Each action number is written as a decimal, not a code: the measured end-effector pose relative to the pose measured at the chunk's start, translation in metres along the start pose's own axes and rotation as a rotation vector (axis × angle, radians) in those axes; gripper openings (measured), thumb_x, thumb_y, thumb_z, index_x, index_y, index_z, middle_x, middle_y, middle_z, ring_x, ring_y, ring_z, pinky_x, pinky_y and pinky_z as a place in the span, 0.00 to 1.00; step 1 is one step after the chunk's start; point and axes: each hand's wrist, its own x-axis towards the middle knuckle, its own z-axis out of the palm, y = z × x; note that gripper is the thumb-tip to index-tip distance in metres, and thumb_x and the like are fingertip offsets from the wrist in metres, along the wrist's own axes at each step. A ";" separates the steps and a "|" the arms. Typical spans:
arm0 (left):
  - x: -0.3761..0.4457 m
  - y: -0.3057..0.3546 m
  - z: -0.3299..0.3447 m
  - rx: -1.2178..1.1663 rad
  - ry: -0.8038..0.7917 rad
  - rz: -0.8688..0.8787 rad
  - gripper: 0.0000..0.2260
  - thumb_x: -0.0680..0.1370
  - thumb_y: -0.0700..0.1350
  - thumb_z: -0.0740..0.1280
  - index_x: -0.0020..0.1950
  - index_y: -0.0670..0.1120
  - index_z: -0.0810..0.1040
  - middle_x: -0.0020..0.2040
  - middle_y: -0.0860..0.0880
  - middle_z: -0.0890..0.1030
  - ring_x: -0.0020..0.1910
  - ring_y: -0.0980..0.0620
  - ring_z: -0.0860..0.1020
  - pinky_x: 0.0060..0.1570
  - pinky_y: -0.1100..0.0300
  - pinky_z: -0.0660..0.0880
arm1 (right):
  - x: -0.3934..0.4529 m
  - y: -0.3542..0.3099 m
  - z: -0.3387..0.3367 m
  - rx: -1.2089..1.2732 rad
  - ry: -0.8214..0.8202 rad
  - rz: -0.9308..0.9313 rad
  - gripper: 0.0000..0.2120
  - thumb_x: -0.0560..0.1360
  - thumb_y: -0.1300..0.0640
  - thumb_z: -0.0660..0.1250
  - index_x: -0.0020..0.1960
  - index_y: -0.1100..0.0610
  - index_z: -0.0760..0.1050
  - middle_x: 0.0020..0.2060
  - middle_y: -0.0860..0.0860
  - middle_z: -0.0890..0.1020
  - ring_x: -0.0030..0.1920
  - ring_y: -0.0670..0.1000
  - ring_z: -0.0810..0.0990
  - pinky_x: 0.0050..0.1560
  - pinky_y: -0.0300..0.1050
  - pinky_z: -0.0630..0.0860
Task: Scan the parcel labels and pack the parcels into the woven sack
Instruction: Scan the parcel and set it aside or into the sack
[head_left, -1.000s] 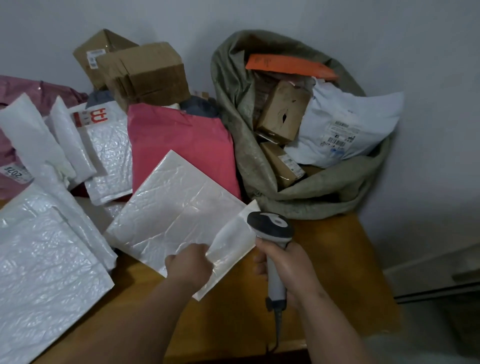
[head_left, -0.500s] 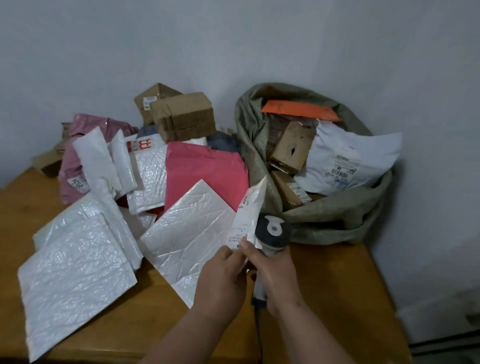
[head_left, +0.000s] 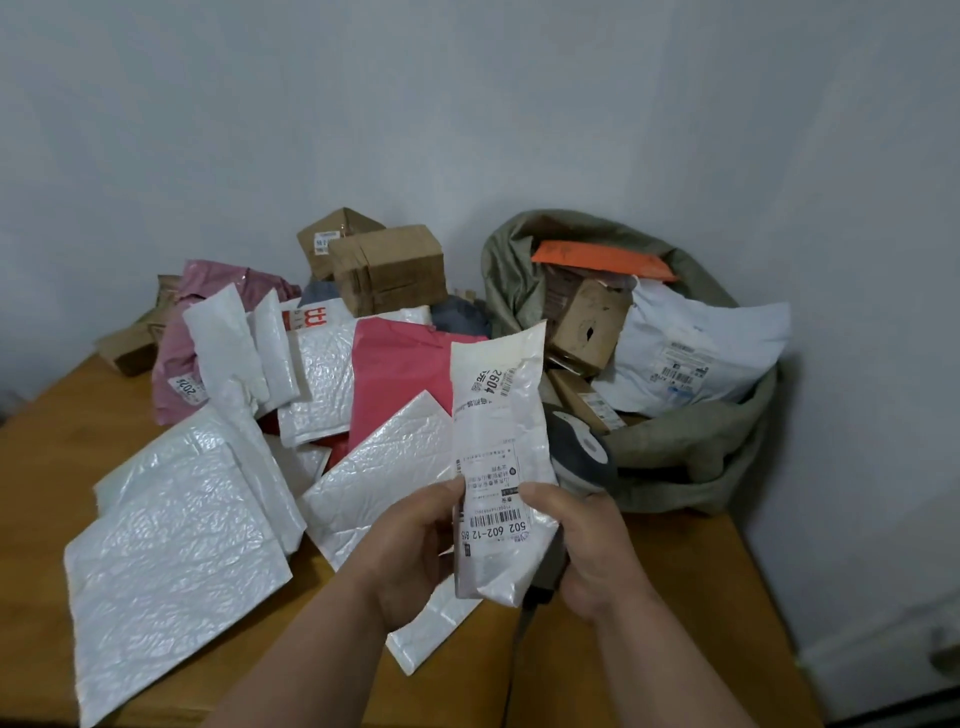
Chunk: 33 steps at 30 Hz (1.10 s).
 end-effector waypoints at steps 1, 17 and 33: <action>-0.001 0.001 -0.004 -0.040 -0.038 -0.014 0.21 0.74 0.50 0.69 0.65 0.42 0.80 0.60 0.40 0.82 0.59 0.41 0.81 0.54 0.48 0.78 | 0.000 0.000 0.003 -0.017 -0.001 -0.002 0.24 0.64 0.61 0.76 0.60 0.62 0.81 0.53 0.61 0.86 0.53 0.63 0.85 0.52 0.64 0.82; 0.002 0.045 -0.051 -0.019 0.384 0.232 0.08 0.83 0.43 0.64 0.57 0.49 0.82 0.47 0.49 0.87 0.44 0.49 0.86 0.46 0.47 0.82 | -0.015 -0.002 0.039 -0.383 -0.081 -0.085 0.12 0.63 0.58 0.74 0.46 0.60 0.81 0.31 0.57 0.82 0.33 0.56 0.82 0.36 0.48 0.77; -0.008 0.058 -0.062 -0.032 0.431 0.282 0.05 0.82 0.45 0.65 0.51 0.52 0.81 0.41 0.56 0.86 0.40 0.54 0.85 0.34 0.57 0.77 | -0.035 -0.004 0.061 -0.600 -0.185 -0.064 0.04 0.63 0.57 0.73 0.38 0.52 0.83 0.32 0.56 0.82 0.34 0.55 0.83 0.38 0.46 0.80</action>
